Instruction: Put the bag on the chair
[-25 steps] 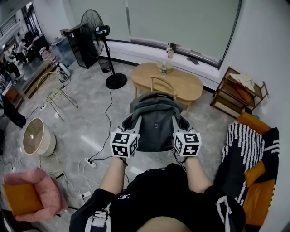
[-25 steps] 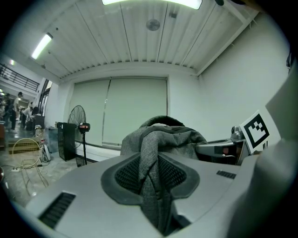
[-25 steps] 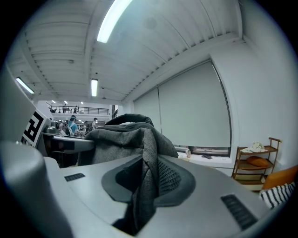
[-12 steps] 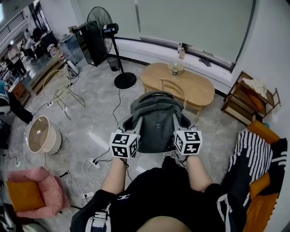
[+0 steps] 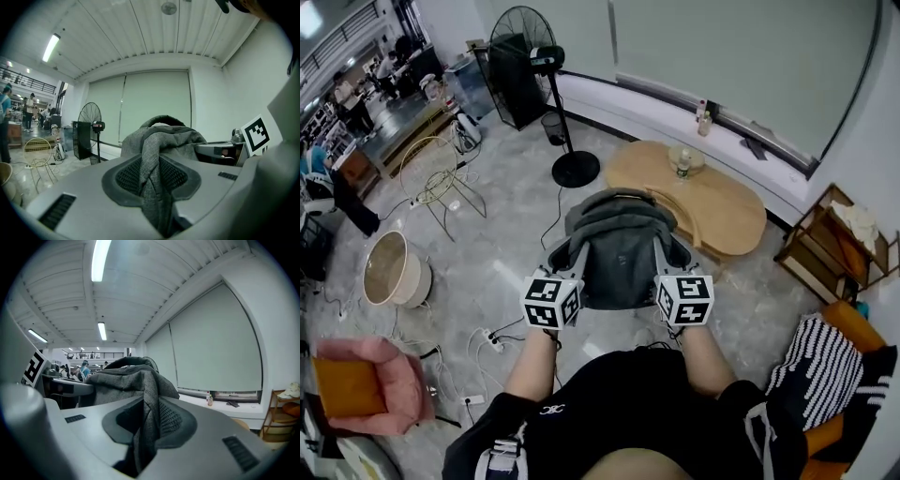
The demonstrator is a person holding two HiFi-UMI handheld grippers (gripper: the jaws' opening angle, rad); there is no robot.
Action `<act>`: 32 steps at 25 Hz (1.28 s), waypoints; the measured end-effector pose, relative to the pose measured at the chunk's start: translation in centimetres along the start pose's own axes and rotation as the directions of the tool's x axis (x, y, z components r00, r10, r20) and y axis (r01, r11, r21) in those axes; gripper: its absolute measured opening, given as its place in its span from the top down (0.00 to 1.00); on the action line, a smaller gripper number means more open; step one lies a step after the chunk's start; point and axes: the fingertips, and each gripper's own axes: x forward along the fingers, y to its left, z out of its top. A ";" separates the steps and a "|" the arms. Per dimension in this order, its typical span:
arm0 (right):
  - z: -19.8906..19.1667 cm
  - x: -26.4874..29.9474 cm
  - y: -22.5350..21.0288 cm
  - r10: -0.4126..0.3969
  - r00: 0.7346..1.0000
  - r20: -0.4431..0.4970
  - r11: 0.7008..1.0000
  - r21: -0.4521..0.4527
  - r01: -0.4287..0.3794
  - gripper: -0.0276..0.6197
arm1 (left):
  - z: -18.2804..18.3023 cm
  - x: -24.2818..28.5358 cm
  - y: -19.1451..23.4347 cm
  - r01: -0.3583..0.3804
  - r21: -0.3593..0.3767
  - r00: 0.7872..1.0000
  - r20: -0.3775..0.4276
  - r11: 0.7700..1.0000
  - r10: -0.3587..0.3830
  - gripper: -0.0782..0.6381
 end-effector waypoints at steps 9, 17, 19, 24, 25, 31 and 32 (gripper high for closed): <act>2.2 8.7 -8.8 0.057 0.998 -0.031 0.998 0.042 -0.056 0.83 | 2.8 11.5 0.3 -0.054 -0.001 0.996 -0.074 0.999 0.054 0.74; 1.7 11.5 -12.6 0.066 0.996 -0.064 0.996 0.062 -0.062 0.83 | 2.8 16.4 0.0 -0.056 -0.006 0.993 -0.107 0.998 0.055 0.74; 1.3 12.2 -13.1 0.056 0.996 -0.074 0.996 0.068 -0.051 0.83 | 2.6 17.4 0.2 -0.046 -0.005 0.992 -0.114 0.999 0.046 0.74; 0.3 13.8 -14.0 0.020 0.996 -0.092 0.997 0.073 -0.014 0.83 | 1.8 19.7 1.2 -0.006 -0.011 0.992 -0.123 1.000 0.004 0.74; 0.1 14.2 -14.1 0.007 0.995 -0.095 0.997 0.074 0.001 0.83 | 1.6 20.3 1.6 0.008 -0.012 0.992 -0.123 1.000 -0.010 0.74; -0.5 17.3 -14.7 -0.099 0.988 -0.117 0.991 0.081 0.109 0.83 | 1.4 24.5 4.4 0.119 -0.008 0.984 -0.133 0.993 -0.119 0.74; -0.6 17.9 -14.8 -0.118 0.986 -0.119 0.988 0.081 0.129 0.83 | 1.4 25.3 4.9 0.141 -0.008 0.981 -0.135 0.990 -0.141 0.74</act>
